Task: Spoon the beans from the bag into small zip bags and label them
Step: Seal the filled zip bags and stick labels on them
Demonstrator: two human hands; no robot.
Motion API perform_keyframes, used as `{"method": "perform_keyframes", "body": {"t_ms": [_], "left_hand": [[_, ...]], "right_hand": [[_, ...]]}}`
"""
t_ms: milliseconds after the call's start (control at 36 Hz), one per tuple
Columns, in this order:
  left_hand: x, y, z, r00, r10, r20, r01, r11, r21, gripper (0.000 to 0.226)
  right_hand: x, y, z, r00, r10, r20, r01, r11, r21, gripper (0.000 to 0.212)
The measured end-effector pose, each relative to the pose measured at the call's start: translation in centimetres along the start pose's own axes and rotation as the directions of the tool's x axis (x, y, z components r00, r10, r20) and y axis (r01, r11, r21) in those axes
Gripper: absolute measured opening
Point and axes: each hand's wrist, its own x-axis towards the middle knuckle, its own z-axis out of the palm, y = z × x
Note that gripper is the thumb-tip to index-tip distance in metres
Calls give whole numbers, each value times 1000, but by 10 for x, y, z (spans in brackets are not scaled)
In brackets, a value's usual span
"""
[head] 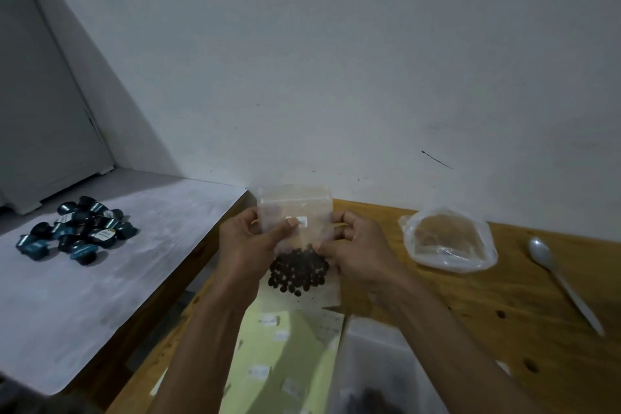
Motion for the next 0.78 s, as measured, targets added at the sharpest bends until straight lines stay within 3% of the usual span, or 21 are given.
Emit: {"method": "perform_keyframes", "body": {"t_ms": [167,278,389,639,778], "left_hand": [[44,-26,-1,986,-138,96,108,958,267,47],[74,-44,1,997,-78,29,62,927,371,67],[100,-53,6,1000,23,8,-24,859,511,70],[125,-75,-1,994,100,34,-91,648,756,60],[124,-78,-2,993,103,55,-109,650,752,56]], "right_hand": [[45,22,2,969,60,-241,-56,998,24,23],[76,31,11,934,80,-348,-114,990,-79,33],[107,40,22,914,36,-405,-125,972,-196,47],[138,60,45,940,-4,-342,-155,887,-435,49],[134,58,44,947,-24,-321,-153,844,-513,44]]}}
